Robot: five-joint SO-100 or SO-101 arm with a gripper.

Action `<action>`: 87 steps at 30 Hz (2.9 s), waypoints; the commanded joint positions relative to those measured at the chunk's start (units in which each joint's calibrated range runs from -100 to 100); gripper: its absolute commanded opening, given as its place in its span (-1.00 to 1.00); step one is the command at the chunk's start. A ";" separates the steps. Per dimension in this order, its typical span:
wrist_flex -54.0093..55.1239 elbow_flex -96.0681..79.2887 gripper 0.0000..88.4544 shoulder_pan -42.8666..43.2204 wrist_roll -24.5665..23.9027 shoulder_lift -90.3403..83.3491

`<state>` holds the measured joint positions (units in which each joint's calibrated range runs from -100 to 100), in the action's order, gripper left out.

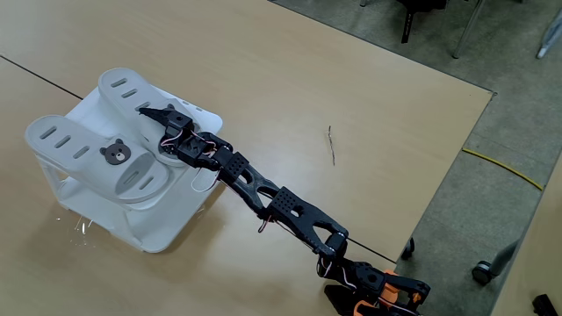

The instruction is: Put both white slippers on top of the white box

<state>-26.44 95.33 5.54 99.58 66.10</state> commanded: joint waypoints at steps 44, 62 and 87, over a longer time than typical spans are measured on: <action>-55.96 3.77 -0.26 1.45 0.42 -41.58; -63.99 3.77 -0.26 -1.10 0.42 -54.79; -18.26 -81.93 -0.66 -5.87 0.42 -96.69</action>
<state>-58.97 29.11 1.87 99.58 -18.19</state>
